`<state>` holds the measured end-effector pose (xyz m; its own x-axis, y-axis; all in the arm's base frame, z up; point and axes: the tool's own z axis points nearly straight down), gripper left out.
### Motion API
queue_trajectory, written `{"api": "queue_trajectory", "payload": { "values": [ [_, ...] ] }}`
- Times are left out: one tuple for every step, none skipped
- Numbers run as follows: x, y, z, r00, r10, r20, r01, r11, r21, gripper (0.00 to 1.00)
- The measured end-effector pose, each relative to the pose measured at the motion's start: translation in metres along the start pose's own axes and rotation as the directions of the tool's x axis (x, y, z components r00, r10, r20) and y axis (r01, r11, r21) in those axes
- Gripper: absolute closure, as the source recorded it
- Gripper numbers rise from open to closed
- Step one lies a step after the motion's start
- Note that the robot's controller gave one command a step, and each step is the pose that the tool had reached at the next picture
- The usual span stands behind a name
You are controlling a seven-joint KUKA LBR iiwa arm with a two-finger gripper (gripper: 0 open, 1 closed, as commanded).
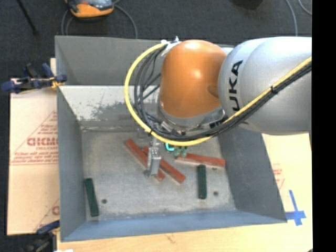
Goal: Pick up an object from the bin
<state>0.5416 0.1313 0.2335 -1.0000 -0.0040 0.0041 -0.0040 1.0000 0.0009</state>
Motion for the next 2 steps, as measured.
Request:
{"api": "queue_trajectory", "payload": {
  "values": [
    [-0.002, -0.001, -0.004, 1.0, 0.003, 0.008, -0.003, 1.0, -0.001, 0.0],
    [0.001, -0.013, 0.035, 0.999, 0.046, 0.015, -0.046, 0.999, -0.003, 0.0]
  ]
}}
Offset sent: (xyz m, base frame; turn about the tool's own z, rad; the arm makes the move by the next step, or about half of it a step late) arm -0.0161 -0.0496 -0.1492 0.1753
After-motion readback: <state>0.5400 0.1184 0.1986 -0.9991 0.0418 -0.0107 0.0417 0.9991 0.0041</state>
